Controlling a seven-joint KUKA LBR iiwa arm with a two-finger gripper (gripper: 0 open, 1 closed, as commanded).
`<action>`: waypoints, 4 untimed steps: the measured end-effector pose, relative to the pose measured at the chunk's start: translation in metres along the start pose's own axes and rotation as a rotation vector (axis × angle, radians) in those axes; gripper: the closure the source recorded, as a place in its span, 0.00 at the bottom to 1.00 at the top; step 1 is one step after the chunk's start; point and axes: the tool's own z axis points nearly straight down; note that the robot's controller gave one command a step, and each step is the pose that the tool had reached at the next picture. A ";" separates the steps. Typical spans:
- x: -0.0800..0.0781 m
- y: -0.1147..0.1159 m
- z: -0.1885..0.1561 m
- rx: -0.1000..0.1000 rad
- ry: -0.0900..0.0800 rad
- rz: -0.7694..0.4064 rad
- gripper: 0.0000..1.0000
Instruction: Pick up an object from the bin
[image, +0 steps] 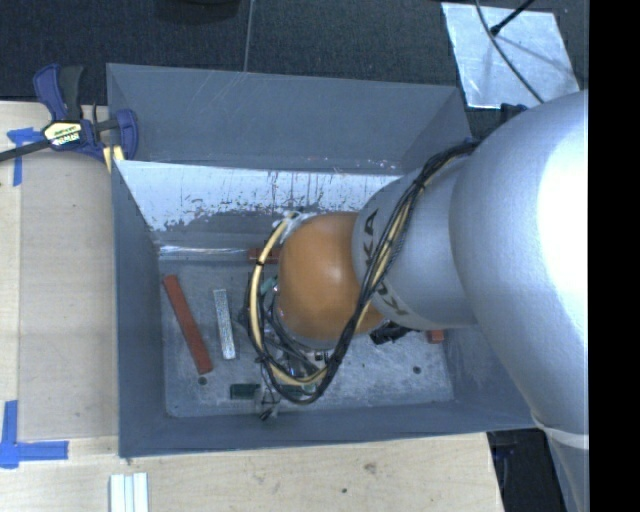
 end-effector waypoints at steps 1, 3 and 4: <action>-0.001 0.000 -0.001 -0.002 -0.005 0.003 1.00; -0.008 0.034 -0.069 0.001 0.006 0.127 1.00; -0.011 0.032 -0.073 0.000 -0.001 0.130 0.00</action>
Offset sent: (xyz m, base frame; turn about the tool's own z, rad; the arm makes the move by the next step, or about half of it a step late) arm 0.0000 0.0000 0.0000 0.0000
